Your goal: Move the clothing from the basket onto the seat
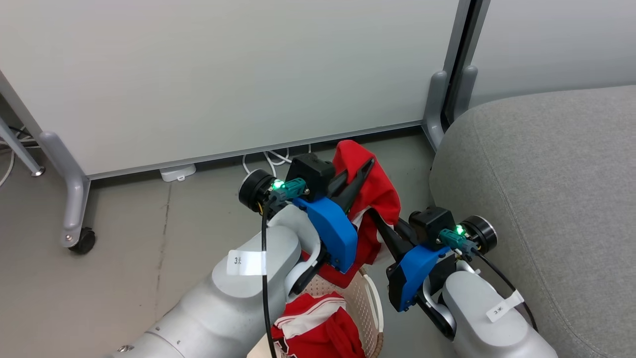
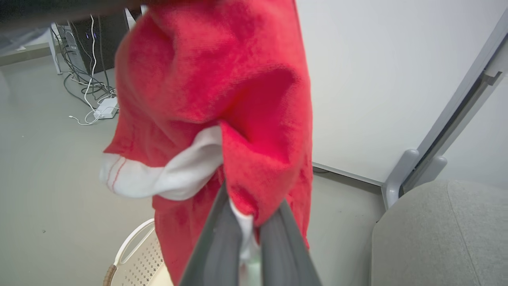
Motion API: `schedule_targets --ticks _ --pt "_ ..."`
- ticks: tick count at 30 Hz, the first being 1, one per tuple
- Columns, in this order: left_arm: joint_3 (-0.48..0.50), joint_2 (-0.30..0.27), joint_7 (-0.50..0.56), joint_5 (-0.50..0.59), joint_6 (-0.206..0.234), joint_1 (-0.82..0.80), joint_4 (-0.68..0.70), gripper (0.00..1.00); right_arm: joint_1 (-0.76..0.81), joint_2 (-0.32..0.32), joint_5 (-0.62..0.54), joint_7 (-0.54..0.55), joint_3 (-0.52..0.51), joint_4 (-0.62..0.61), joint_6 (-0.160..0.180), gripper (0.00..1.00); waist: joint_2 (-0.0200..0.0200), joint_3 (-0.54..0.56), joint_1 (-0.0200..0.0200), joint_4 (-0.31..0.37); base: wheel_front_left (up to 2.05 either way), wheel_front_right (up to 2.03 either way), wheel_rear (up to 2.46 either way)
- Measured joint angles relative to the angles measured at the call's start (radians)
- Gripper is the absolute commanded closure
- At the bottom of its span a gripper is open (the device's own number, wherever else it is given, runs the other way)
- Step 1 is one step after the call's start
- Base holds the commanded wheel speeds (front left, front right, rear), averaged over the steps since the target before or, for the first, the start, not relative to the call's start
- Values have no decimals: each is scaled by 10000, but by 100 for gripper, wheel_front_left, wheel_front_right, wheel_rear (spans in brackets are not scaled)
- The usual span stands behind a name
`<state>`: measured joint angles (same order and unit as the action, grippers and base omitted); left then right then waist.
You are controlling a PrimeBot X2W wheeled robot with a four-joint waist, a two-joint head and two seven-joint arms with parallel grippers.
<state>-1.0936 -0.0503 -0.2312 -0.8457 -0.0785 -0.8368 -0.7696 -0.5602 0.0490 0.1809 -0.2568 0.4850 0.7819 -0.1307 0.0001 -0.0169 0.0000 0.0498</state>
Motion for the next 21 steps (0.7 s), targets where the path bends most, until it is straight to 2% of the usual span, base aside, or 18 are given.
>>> schedule_targets --ticks 3,5,6,7,21 --pt "0 0 -56 -86 33 0 -17 97 -25 0 67 -13 44 59 0 100 0 63 1 43 0 0 0" --pt "0 0 -84 -132 52 0 -48 52 -31 0 77 -29 75 82 0 100 0 89 0 60 0 0 0" --pt "-2 2 -88 -171 71 0 -56 3 -33 0 94 -31 81 90 0 100 0 94 0 60 0 0 0" --pt "-2 0 -98 -176 73 0 -67 0 -35 0 115 -33 86 98 0 100 0 98 0 59 0 0 0" --pt "12 2 -263 -393 159 -12 -190 0 -35 0 115 -44 96 31 0 100 0 132 0 53 0 0 0"
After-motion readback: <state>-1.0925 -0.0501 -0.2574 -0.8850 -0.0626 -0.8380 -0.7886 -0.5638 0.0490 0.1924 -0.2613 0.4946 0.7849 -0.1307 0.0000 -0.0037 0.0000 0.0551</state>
